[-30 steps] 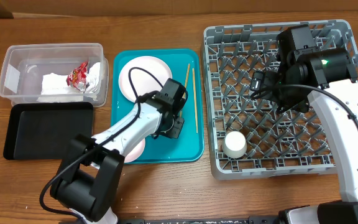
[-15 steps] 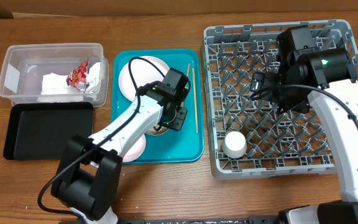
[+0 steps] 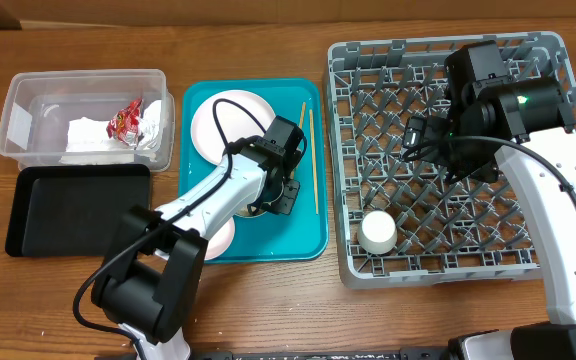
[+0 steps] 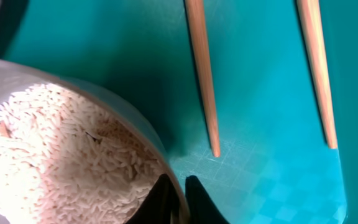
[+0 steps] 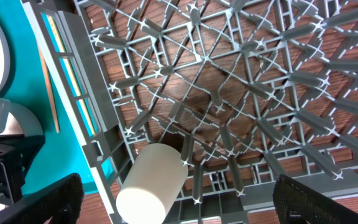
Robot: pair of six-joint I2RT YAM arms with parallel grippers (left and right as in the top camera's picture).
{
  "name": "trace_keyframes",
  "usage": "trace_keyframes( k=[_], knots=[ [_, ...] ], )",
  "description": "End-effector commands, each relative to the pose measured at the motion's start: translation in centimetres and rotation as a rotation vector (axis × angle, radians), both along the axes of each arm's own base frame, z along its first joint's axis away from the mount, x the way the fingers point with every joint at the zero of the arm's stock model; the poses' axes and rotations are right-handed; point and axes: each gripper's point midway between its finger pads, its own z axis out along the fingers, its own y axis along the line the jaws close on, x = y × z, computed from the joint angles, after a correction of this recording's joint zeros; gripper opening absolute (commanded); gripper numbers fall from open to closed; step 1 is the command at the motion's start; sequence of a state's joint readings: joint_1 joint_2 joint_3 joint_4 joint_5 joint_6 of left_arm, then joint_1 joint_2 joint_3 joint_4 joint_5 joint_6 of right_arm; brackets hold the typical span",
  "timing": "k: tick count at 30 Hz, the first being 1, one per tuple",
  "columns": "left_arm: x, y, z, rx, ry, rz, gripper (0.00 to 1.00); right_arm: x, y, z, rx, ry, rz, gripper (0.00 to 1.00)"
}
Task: Sort waste into correct bins and load items into the dishwasher
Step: 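Lift the grey bowl and carry it left over the black tray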
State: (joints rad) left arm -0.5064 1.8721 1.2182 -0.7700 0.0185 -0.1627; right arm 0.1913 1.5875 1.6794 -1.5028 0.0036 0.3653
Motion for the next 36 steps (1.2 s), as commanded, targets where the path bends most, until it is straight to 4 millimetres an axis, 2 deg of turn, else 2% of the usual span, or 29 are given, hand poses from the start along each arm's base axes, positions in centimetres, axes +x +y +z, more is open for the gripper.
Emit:
trace_keyframes(
  k=[1,5,8,11,12,16,17,24,27,29,36],
  knots=[
    [-0.4,-0.3,-0.4,-0.015,0.028,0.021,0.04,0.3,0.1,1.0,0.008,-0.038,0.003,0.98],
    [-0.6,-1.3,0.9,-0.06,0.065,0.018,0.04,0.3,0.1,1.0,0.008,-0.038,0.003,0.98],
    [0.1,-1.8,3.3,-0.072,0.066,0.024,0.04,0.4,0.1,1.0,0.008,-0.039,0.003,0.98],
    [1.2,-2.2,6.3,-0.081,0.049,0.028,0.04,0.4,0.1,1.1,0.008,-0.041,0.003,0.99],
    [1.6,-2.3,8.3,-0.091,0.042,0.032,0.04,0.5,0.1,1.1,0.009,-0.043,0.003,0.99],
    [2.4,-1.9,12.9,-0.118,0.03,0.059,0.04,0.7,0.1,1.1,0.011,-0.055,0.003,0.99],
    [2.6,-1.2,14.8,-0.122,0.028,0.084,0.04,0.8,0.1,1.2,0.011,-0.058,0.007,0.99],
    [1.1,2.4,19.9,-0.172,0.038,0.17,0.04,1.0,0.2,1.2,0.008,-0.066,0.024,0.99],
    [0.0,4.1,22.0,-0.2,0.021,0.209,0.04,1.0,0.2,1.2,0.008,-0.069,0.025,0.99],
    [-2.0,6.3,24.4,-0.211,-0.013,0.25,0.04,1.2,0.2,1.3,0.009,-0.076,0.028,0.99],
    [-4.7,9.4,26.6,-0.219,-0.054,0.32,0.04,1.2,0.2,1.3,0.009,-0.077,0.028,0.99]
  ],
)
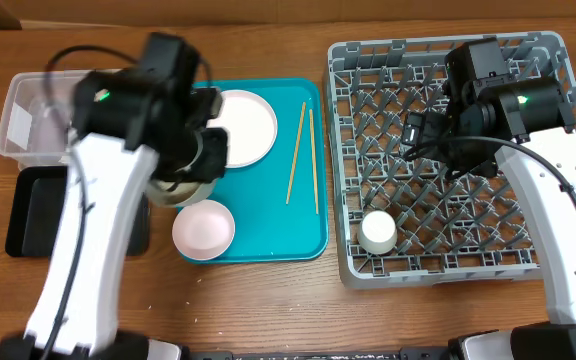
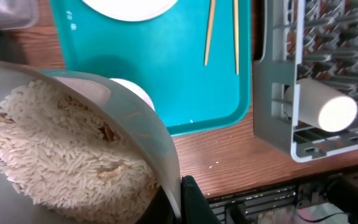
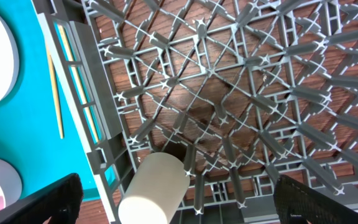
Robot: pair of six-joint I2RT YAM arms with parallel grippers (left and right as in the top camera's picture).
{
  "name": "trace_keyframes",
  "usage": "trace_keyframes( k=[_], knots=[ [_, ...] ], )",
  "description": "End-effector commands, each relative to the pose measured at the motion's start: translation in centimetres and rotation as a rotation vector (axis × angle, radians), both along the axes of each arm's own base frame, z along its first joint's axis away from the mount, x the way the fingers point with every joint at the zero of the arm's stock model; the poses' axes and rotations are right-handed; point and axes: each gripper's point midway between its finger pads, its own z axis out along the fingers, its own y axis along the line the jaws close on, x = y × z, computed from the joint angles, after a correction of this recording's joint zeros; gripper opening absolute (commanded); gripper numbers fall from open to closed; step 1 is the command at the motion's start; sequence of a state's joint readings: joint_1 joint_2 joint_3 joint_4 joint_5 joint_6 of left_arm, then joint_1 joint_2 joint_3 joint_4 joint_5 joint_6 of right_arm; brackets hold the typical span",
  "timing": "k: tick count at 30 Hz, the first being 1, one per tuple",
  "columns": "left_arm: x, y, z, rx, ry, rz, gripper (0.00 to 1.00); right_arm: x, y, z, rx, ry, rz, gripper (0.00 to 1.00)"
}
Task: Sort waste into correct bins and load items into the dishwasher
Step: 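Lift the grey bowl and carry it left over the black tray, then tilt the grey bowl with the left gripper to pour rice onto the black tray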
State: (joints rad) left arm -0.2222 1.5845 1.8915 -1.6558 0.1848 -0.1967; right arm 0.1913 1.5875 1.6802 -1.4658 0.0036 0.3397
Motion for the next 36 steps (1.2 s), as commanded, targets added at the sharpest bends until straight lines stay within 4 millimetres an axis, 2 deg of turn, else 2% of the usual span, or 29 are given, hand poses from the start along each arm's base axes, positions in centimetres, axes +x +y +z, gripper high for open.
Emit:
trace_keyframes(
  k=[1,5,9,18,22,32,36],
  knots=[
    [-1.0,1.4,1.6,-0.027,-0.052,0.053,0.04,0.3,0.1,1.1,0.008,-0.038,0.003,0.99],
    [-1.9,2.9,1.5,-0.058,-0.053,0.067,0.04,0.3,0.1,1.1,0.007,-0.038,0.007,0.99],
    [-2.0,4.8,0.4,-0.067,-0.036,0.102,0.04,0.3,0.0,1.0,0.006,-0.035,0.007,0.99],
    [-1.6,7.3,-4.5,-0.268,0.022,0.143,0.04,0.2,0.0,1.0,0.006,-0.034,0.007,0.99],
    [-1.1,8.8,-6.3,-0.42,-0.03,0.178,0.04,0.2,0.0,1.0,0.006,-0.033,0.007,0.99],
    [-0.3,15.4,-10.6,-0.72,-0.202,0.463,0.04,0.1,0.0,1.0,0.005,-0.027,0.007,0.99],
    [0.3,17.8,-11.1,-0.863,-0.279,0.542,0.04,0.1,0.0,1.0,0.005,-0.028,0.007,0.99]
  ],
)
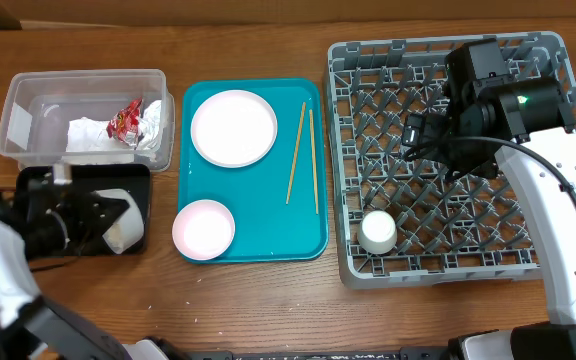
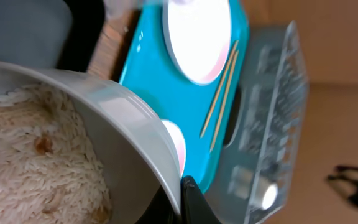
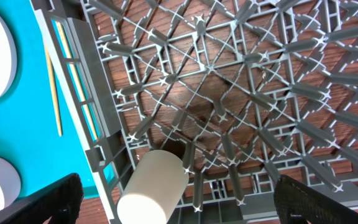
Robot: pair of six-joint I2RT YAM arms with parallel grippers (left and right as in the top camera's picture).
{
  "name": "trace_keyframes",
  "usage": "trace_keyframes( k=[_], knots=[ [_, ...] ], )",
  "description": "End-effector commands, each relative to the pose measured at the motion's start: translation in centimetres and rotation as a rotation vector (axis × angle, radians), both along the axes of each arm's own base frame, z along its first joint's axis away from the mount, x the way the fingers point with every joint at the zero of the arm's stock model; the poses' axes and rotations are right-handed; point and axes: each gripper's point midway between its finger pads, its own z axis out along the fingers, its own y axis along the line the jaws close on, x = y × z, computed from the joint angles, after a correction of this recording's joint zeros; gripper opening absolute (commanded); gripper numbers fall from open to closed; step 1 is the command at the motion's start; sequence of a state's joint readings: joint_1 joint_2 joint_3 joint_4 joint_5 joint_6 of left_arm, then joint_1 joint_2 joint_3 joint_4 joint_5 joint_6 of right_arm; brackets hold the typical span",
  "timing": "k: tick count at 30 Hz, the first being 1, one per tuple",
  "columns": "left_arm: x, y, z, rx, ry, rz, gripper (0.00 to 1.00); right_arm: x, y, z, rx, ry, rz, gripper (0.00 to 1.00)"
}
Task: Sort waste into correct bins and load items into the dishwasher
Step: 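Tilt the grey bowl with the left gripper to pour rice onto the black tray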
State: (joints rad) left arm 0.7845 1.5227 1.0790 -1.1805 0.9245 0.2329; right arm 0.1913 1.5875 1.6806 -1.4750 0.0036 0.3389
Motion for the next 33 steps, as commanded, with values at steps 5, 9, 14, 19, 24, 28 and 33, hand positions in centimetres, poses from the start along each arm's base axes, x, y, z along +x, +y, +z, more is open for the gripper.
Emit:
trace_keyframes(
  k=[5,9,14,19,24,28,33],
  knots=[
    [2.3,2.0,0.4,-0.295,-0.198,0.099,0.04,0.1,0.0,1.0,0.005,-0.029,0.006,0.99],
    [2.9,2.2,0.3,-0.375,-0.226,0.121,0.04,0.0,0.0,0.9,0.004,-0.022,0.006,0.99],
    [3.1,2.6,0.9,-0.396,-0.262,0.137,0.04,-0.1,0.0,0.9,0.003,-0.017,0.006,0.99],
    [3.1,3.4,1.8,-0.424,-0.305,0.167,0.04,-0.2,-0.1,0.9,0.002,-0.013,0.006,0.99],
    [3.0,4.3,2.4,-0.444,-0.34,0.201,0.04,-0.2,-0.1,0.9,0.002,-0.013,0.006,0.99],
    [2.8,5.2,3.2,-0.471,-0.381,0.235,0.04,-0.2,-0.1,0.9,0.002,-0.014,0.006,0.99],
    [2.6,6.4,4.1,-0.503,-0.431,0.278,0.04,-0.2,-0.1,0.9,0.002,-0.014,0.006,0.99]
  ],
)
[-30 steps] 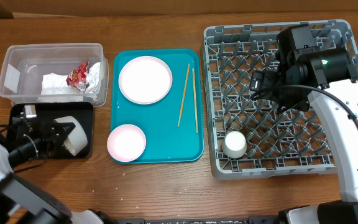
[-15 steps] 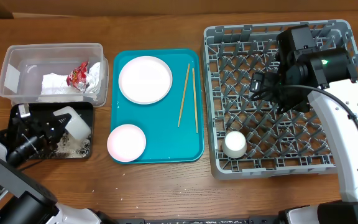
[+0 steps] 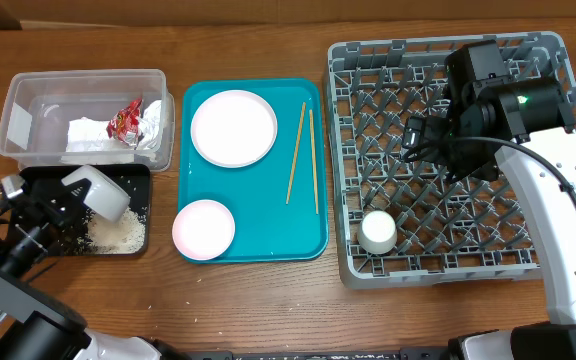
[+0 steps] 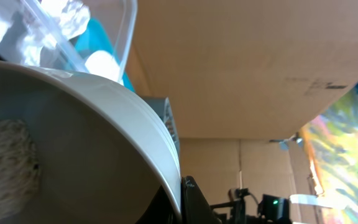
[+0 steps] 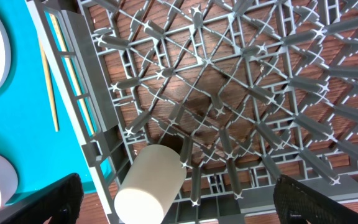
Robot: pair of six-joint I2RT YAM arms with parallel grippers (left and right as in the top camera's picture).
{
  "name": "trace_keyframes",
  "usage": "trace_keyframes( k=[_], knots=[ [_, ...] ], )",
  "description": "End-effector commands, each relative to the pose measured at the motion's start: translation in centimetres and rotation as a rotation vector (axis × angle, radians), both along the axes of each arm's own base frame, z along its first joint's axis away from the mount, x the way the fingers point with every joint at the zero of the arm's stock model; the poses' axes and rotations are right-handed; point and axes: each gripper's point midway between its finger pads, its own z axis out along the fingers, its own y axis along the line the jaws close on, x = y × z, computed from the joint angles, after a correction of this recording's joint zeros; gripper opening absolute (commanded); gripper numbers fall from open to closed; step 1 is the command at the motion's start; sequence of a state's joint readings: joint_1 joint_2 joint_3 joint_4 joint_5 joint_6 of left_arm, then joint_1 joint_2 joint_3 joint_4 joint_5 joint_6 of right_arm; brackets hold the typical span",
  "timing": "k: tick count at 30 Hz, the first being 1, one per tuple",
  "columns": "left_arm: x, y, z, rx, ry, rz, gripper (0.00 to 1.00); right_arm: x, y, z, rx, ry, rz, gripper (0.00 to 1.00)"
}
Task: Sort waste into correct bins and load items into the dishwasher
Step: 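Tilt the grey bowl with the left gripper to pour rice onto the black tray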
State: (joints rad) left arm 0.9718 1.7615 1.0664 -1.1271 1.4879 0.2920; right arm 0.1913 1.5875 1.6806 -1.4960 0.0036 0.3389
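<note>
My left gripper (image 3: 56, 212) is shut on the rim of a white bowl (image 3: 98, 190), which is tipped steeply over the black tray (image 3: 38, 180). A heap of white rice (image 3: 120, 232) lies in that tray. In the left wrist view the bowl (image 4: 92, 124) fills the frame, with a little rice (image 4: 5, 165) still inside and my left gripper (image 4: 180, 194) clamping the rim. My right gripper (image 3: 420, 135) hangs open over the grey dish rack (image 3: 543, 60). A white cup (image 5: 149, 186) lies on its side in the rack's near left corner.
A clear bin (image 3: 18, 95) with paper and a red wrapper stands behind the black tray. The teal tray (image 3: 258, 245) holds a white plate (image 3: 233, 128), a small pink bowl (image 3: 203, 228) and two chopsticks (image 3: 304, 155). The rack's prongs (image 5: 229, 93) lie under my right gripper.
The bowl has tipped further over the black tray, and a heap of rice now lies in the tray. The left arm sits a little nearer the table's left edge. My right gripper has not moved.
My left gripper was first shut on the rim of the rice-filled bowl on the teal tray. Then it held the bowl raised at the tray's left side, then on its side over the black tray. Now most of the rice lies in the black tray.
</note>
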Motion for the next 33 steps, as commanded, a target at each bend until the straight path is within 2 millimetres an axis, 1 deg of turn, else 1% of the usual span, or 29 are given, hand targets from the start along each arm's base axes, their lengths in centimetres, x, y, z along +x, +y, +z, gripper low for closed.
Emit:
trace_keyframes(
  k=[1,6,12,17,22,26,31,33],
  knots=[
    [-0.1,1.1,1.5,-0.047,-0.078,0.051,0.04,0.3,0.0,1.0,0.006,-0.034,0.006,0.99],
    [-0.3,1.6,1.4,-0.094,-0.047,0.069,0.04,0.3,0.0,1.0,0.006,-0.035,0.006,0.99],
    [-0.4,1.7,1.4,-0.215,0.033,0.078,0.04,0.3,0.0,1.0,0.006,-0.035,0.007,0.99],
    [-0.4,1.8,1.4,-0.249,0.055,0.082,0.04,0.3,0.0,1.0,0.006,-0.034,0.006,0.99],
    [-0.4,1.8,1.5,-0.244,0.052,0.082,0.04,0.3,0.0,1.0,0.006,-0.034,0.007,0.99],
    [-0.5,1.7,1.9,-0.199,0.022,0.08,0.04,0.3,0.0,1.0,0.005,-0.035,0.014,0.99],
    [-0.7,1.3,3.0,-0.125,-0.027,0.075,0.04,0.3,0.0,1.0,0.004,-0.036,0.014,0.99],
    [-0.9,1.0,4.0,-0.066,-0.065,0.072,0.04,0.3,0.0,1.0,0.005,-0.035,0.014,0.99]
  ],
)
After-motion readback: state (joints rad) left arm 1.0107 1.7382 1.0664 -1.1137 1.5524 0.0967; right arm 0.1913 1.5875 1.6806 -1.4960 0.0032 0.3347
